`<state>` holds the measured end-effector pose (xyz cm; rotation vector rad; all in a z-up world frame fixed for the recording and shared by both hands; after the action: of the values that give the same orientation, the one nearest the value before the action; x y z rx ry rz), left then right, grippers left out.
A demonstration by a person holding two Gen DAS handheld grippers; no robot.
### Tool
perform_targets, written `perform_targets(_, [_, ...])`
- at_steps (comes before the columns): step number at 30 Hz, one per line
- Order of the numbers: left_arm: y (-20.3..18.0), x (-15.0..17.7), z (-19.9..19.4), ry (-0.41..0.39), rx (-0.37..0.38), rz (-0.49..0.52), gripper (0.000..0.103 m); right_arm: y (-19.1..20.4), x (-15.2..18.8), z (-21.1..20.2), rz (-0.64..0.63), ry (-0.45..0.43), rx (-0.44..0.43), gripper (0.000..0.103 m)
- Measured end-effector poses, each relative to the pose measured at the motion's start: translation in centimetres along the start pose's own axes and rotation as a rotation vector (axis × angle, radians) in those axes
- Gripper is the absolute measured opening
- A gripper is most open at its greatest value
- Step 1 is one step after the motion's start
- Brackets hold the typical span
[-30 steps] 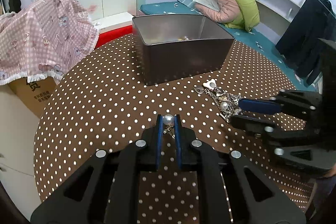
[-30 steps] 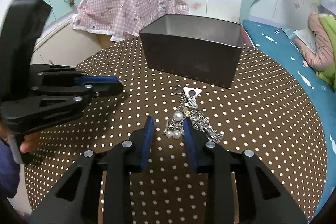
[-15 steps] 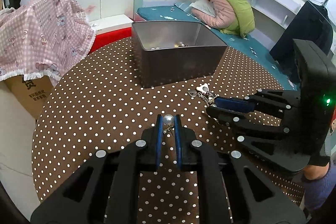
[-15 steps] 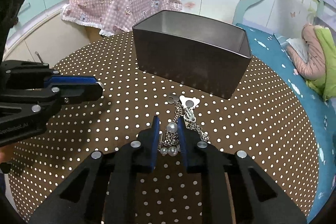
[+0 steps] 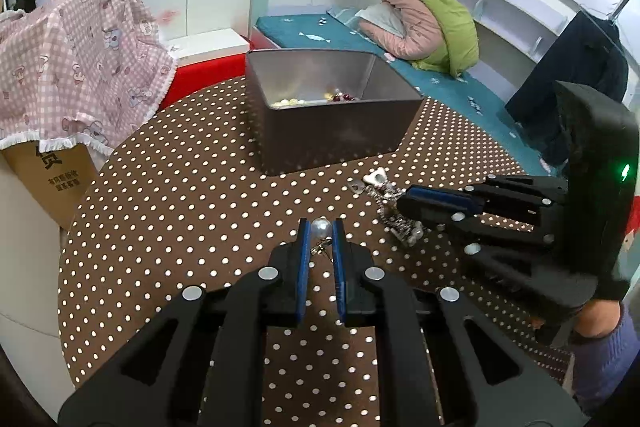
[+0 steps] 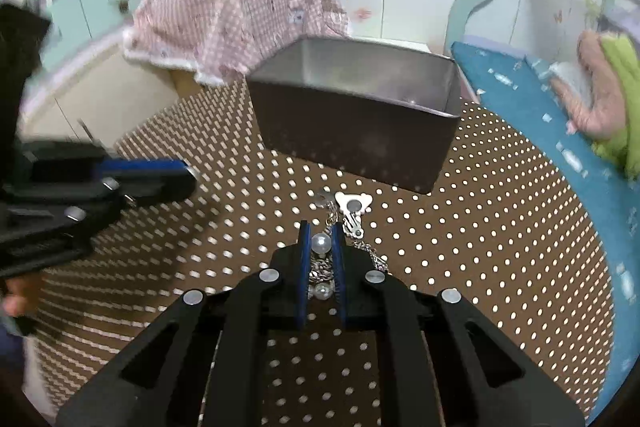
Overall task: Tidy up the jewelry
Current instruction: 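Grasp the silver chain with pearls with the right gripper, then carry the pin and pearl chain over the box and open both grippers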
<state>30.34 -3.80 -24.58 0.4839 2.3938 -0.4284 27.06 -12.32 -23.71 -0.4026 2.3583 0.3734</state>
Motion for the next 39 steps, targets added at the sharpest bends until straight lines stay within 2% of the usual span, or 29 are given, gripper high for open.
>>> perform_targets(2, [-0.1, -0.6, -0.2, -0.006, 0.018, -0.005, 0.011, -0.3, -1.0, -1.3, 0.052, -0.025, -0.056, 0.009])
perform_targets(6, [-0.9, -2.6, -1.1, -0.026, 0.065, -0.004, 0.011, -0.7, -3.0, -3.4, 0.109, -0.07, -0.116, 0.009])
perform_targets(15, [-1.9, -9.1, -2.3, -0.066, 0.117, -0.018, 0.011, -1.2, -8.2, -5.6, 0.1, -0.141, -0.117, 0.009])
perform_targets(22, [-1.2, -13.3, 0.4, -0.03, 0.092, -0.048, 0.011, -3.2, -10.3, -2.8, 0.13, -0.103, -0.091, 0.009])
perform_targets(29, [0.6, -13.0, 5.6, 0.065, 0.043, -0.118, 0.012, -4.4, -9.5, 1.7, 0.157, -0.011, -0.073, 0.01])
perform_targets(35, [0.7, -11.8, 7.4, 0.085, 0.007, -0.105, 0.012, -5.1, -8.6, 2.8, 0.166, 0.013, -0.061, 0.01])
perform_targets(37, [0.9, -11.6, 7.8, 0.088, 0.0, -0.114, 0.021, -5.2, -8.5, 3.0, 0.17, 0.017, -0.061, 0.01])
perform_targets(39, [1.1, -11.3, 8.0, 0.089, -0.001, -0.121, 0.022, -5.3, -8.4, 3.1, 0.174, 0.019, -0.06, 0.01])
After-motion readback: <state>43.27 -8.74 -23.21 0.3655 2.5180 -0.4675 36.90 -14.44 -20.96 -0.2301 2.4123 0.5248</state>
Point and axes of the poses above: each gripper's, at about its wrist camera, not at the fingertips, and z roughly the way its jaws point, y to its left, x to its underside, the point moved 10 cm from there along z, roughly the way its jaws point, and after that the axes turned 1 degree about -x, right-handed, at the moved point
